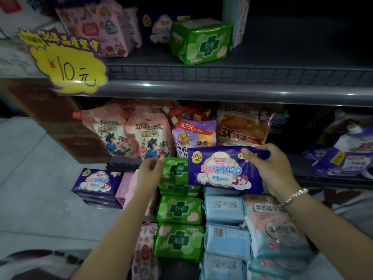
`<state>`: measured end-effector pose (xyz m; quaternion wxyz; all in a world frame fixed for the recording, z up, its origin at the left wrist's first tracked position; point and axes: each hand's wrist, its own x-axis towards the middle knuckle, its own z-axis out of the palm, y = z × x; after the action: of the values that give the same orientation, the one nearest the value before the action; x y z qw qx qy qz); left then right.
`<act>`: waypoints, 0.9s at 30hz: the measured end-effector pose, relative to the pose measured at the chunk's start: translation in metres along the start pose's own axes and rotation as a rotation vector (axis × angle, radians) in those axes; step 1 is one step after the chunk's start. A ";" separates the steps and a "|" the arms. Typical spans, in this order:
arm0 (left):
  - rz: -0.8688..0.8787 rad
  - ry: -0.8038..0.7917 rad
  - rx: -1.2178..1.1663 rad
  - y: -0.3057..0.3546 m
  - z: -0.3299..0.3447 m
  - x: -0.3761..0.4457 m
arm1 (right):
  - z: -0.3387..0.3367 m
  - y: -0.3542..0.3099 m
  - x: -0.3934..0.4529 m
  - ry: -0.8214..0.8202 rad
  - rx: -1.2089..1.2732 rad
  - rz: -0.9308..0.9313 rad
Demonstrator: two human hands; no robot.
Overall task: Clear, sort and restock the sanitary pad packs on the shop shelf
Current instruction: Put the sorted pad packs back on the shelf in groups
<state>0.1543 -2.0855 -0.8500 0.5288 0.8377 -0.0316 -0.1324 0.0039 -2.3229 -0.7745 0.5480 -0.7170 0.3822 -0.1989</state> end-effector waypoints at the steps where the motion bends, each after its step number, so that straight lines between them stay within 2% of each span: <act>1: 0.034 0.018 -0.068 0.006 0.003 -0.010 | 0.004 0.000 -0.002 -0.010 0.070 0.032; 3: -0.014 -0.012 -0.316 0.012 0.010 -0.027 | 0.015 -0.003 -0.010 -0.043 0.210 0.097; 7: -0.330 -0.161 -0.826 0.012 0.014 -0.048 | 0.046 -0.005 -0.027 -0.148 0.430 0.223; 9: -0.392 -0.247 -1.023 0.010 0.010 -0.053 | 0.065 -0.006 -0.036 -0.215 0.435 0.257; 11: -0.390 -0.235 -1.101 0.008 0.001 -0.052 | 0.087 -0.004 -0.044 -0.274 0.462 0.258; 15: -0.345 -0.086 -1.104 -0.007 -0.027 -0.037 | 0.129 -0.006 -0.055 -0.369 0.449 0.228; 19: -0.290 0.089 -1.165 -0.048 -0.070 -0.010 | 0.177 0.002 -0.062 -0.502 0.222 0.167; 23: -0.215 0.298 -1.288 -0.104 -0.122 -0.001 | 0.219 0.018 -0.071 -0.568 -0.044 0.015; 27: -0.317 0.592 -1.341 -0.169 -0.163 -0.001 | 0.256 0.039 -0.084 -0.683 -0.266 -0.201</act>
<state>0.1802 -1.8676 -0.9350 0.8870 0.3307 0.3205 0.0329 0.1186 -2.0999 -0.8817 0.5236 -0.8408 0.1278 0.0499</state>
